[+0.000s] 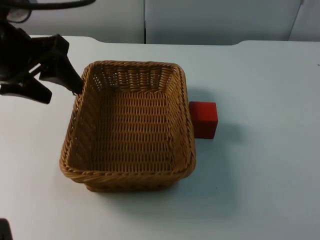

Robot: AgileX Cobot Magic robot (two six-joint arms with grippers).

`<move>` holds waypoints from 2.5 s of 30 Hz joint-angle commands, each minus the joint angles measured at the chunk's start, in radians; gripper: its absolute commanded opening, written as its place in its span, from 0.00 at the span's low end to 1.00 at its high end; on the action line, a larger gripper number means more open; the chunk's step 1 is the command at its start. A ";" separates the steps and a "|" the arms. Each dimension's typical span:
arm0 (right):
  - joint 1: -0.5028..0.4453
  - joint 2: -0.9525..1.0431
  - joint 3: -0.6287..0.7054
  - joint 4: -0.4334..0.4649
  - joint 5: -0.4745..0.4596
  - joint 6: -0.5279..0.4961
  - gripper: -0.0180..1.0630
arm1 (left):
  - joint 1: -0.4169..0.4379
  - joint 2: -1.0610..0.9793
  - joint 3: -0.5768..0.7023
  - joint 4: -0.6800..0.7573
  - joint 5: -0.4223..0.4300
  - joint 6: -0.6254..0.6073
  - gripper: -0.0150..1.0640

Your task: Pick up the basket with the left hand and place the cube into the basket with the right hand.

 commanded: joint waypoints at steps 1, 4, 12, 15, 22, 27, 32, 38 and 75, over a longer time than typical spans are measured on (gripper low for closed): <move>0.005 -0.004 0.005 0.001 -0.007 -0.001 0.01 | -0.009 0.048 -0.025 0.012 -0.014 0.009 0.64; 0.005 -0.004 0.005 0.001 -0.007 -0.001 0.01 | -0.021 0.093 -0.042 0.017 -0.014 0.009 0.64; 0.005 -0.004 0.005 0.001 -0.007 -0.001 0.01 | -0.063 0.213 -0.095 0.029 -0.042 -0.009 0.64; 0.005 -0.004 0.005 0.001 -0.007 -0.001 0.01 | -0.063 0.223 -0.099 0.029 -0.061 -0.010 0.60; 0.005 -0.004 0.005 0.001 -0.007 -0.001 0.01 | -0.063 0.224 -0.119 0.015 -0.080 -0.027 0.01; 0.005 -0.004 0.005 0.001 -0.007 -0.001 0.01 | -0.063 0.224 -0.226 0.009 0.034 -0.108 0.01; 0.005 -0.004 0.005 0.001 -0.007 -0.001 0.01 | -0.063 0.222 -0.311 0.009 0.132 -0.172 0.01; 0.005 -0.004 0.005 0.001 -0.007 -0.001 0.01 | -0.063 0.184 -0.330 0.007 0.161 -0.193 0.01; 0.005 -0.004 0.005 0.001 -0.007 -0.001 0.01 | -0.063 0.103 -0.330 0.006 0.115 -0.216 0.01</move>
